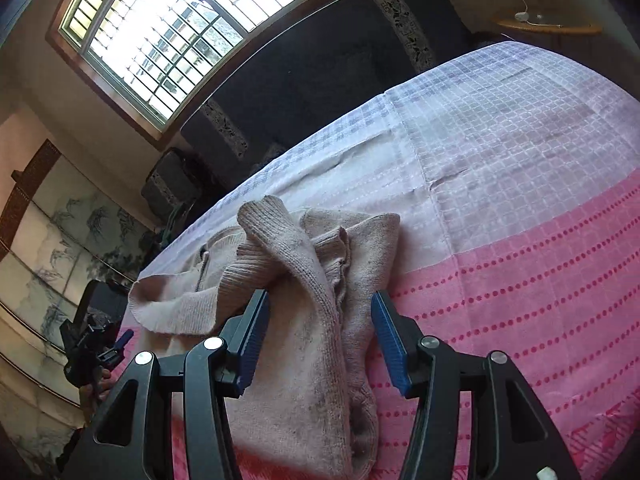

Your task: Fold small clothes

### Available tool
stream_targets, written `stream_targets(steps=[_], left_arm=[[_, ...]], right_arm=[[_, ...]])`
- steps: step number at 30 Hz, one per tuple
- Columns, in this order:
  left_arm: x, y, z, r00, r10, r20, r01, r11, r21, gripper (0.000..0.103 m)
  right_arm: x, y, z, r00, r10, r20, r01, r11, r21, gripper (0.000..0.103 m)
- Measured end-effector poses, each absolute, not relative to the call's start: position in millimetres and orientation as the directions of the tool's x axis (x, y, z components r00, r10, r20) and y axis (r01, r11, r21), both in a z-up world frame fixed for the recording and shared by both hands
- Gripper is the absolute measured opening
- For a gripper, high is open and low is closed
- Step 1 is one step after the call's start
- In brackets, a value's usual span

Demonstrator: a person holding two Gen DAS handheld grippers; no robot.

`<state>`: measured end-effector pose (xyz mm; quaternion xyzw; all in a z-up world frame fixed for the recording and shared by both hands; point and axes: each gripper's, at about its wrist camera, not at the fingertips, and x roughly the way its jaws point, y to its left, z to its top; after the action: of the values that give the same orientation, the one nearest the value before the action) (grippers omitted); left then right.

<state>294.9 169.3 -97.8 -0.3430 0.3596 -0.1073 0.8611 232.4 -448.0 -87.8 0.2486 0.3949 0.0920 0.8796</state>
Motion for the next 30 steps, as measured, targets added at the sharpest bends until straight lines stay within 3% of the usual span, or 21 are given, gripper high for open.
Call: stream_targets(steps=[5,8,10,13,14,20,24,30], left_arm=[[264.3,169.2,-114.5,0.697,-0.436,-0.569,-0.075,0.745,-0.663,0.061],[253.8,159.7,-117.9,0.693,-0.425,-0.582,-0.054,0.775,-0.63,0.061],[252.7,152.6,-121.3,0.678,-0.427,-0.598,-0.042,0.789,-0.613,0.061],[251.6,146.0,-120.9,0.68,-0.416,-0.604,-0.028,0.808,-0.588,0.061],[251.1,146.9,-121.0,0.683,-0.42,-0.598,-0.027,0.804,-0.594,0.061],[245.4,157.7,-128.2,0.7,-0.447,-0.557,-0.007,0.776,-0.631,0.061],[244.5,163.7,-124.4,0.699,-0.46,-0.548,0.002,0.767,-0.642,0.061],[244.2,168.7,-115.3,0.665,-0.463,-0.586,0.047,0.809,-0.586,0.061]], right_arm=[[269.0,-396.2,-84.3,0.632,0.112,-0.767,-0.006,0.99,0.14,0.051],[291.2,-379.1,-92.4,0.601,0.054,-0.797,-0.031,0.999,0.045,0.049],[304.9,-394.1,-94.1,0.604,0.101,-0.79,0.029,0.988,0.149,0.047],[302.8,-458.1,-104.5,0.665,0.277,-0.693,0.26,0.784,0.563,0.05],[297.6,-469.4,-110.4,0.676,0.322,-0.663,0.283,0.718,0.636,0.05],[244.7,-456.0,-95.3,0.696,0.297,-0.653,0.148,0.831,0.535,0.05],[207.2,-450.9,-106.7,0.657,0.293,-0.695,0.126,0.866,0.484,0.05],[160.1,-439.6,-123.2,0.624,0.309,-0.718,0.075,0.891,0.449,0.05]])
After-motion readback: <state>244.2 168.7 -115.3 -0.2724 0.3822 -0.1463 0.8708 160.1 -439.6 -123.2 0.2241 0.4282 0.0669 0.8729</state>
